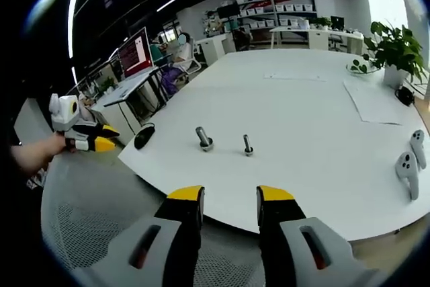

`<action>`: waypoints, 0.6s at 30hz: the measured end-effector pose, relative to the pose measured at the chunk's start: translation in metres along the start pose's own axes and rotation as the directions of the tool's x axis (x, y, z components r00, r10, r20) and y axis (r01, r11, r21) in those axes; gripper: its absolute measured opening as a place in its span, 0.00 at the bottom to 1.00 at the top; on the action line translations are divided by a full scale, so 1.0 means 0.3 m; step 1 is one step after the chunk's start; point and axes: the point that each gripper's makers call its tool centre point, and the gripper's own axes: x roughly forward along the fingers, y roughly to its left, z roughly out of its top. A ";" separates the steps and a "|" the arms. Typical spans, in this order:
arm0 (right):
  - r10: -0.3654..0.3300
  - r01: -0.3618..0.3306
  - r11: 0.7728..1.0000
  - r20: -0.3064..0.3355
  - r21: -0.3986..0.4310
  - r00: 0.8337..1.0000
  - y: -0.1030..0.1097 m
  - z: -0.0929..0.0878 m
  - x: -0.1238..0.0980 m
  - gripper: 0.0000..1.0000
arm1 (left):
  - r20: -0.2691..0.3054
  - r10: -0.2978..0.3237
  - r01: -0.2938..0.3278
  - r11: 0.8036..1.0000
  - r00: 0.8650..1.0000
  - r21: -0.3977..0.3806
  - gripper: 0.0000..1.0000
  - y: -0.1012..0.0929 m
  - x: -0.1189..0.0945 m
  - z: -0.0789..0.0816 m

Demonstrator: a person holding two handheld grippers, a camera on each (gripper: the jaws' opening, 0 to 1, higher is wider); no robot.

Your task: Place the washer onto the threaded stud by aligning its center hole with the stud, sliding it down to the base, and recovering from edge contact or off-axis alignment until the washer reaches the visible bottom stop.

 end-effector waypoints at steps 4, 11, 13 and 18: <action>0.015 -0.015 1.000 -0.010 -0.018 1.000 0.010 -0.006 0.003 0.33 | -0.001 -0.005 0.005 1.000 1.000 0.007 0.30 -0.006 0.001 0.000; 0.015 -0.015 1.000 -0.005 -0.008 1.000 0.008 -0.006 0.001 0.33 | -0.017 -0.005 0.006 1.000 1.000 0.012 0.30 -0.008 0.005 -0.008; 0.018 -0.018 1.000 0.000 -0.007 1.000 0.009 -0.004 0.000 0.33 | -0.023 -0.005 0.006 1.000 1.000 0.015 0.30 -0.009 0.006 -0.011; 0.021 -0.021 1.000 0.011 0.004 1.000 0.007 0.001 -0.003 0.33 | -0.029 -0.008 0.008 1.000 1.000 0.017 0.30 -0.010 0.007 -0.015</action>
